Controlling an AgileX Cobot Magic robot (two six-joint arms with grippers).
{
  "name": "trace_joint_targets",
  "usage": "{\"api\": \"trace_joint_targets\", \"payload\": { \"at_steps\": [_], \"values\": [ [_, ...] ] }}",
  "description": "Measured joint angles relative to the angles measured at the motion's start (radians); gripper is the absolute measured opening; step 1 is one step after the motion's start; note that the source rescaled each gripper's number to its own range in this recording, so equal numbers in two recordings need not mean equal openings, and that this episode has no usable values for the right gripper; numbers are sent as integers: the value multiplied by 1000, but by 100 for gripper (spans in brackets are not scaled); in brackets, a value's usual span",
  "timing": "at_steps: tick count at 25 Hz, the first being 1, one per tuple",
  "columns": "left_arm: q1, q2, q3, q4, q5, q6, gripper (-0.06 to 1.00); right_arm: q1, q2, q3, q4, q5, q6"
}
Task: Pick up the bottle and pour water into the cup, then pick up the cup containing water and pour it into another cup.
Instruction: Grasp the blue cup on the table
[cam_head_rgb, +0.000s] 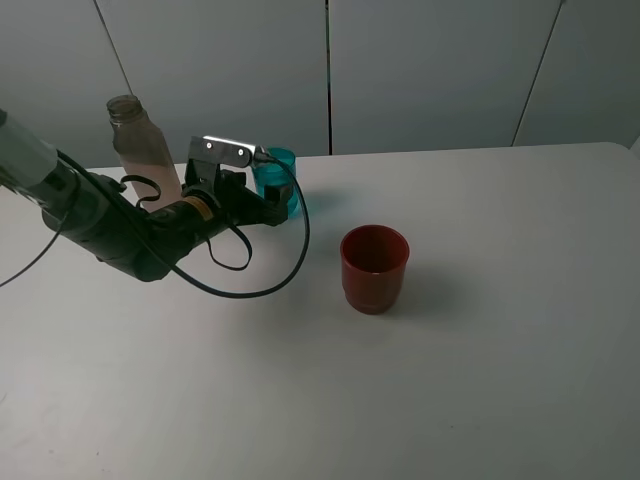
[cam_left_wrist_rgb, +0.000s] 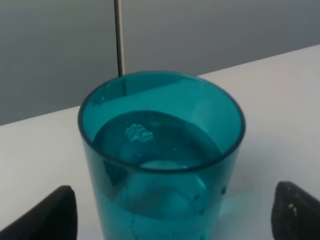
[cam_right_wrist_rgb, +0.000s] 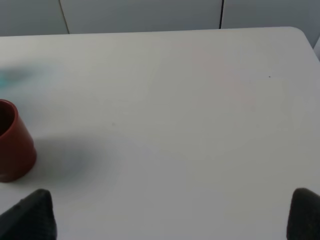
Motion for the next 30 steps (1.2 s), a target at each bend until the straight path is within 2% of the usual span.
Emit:
{"api": "trace_joint_targets", "payload": {
  "at_steps": [4, 10, 19, 30],
  "values": [
    [0, 35, -26, 0, -2, 13, 99, 0, 0, 0, 0, 0, 0],
    [9, 94, -109, 49, -6, 17, 99, 0, 0, 0, 0, 0, 0],
    [11, 160, -188, 54, -13, 104, 99, 0, 0, 0, 0, 0, 0],
    [21, 211, -278, 53, -19, 93, 99, 0, 0, 0, 0, 0, 0]
  ]
}}
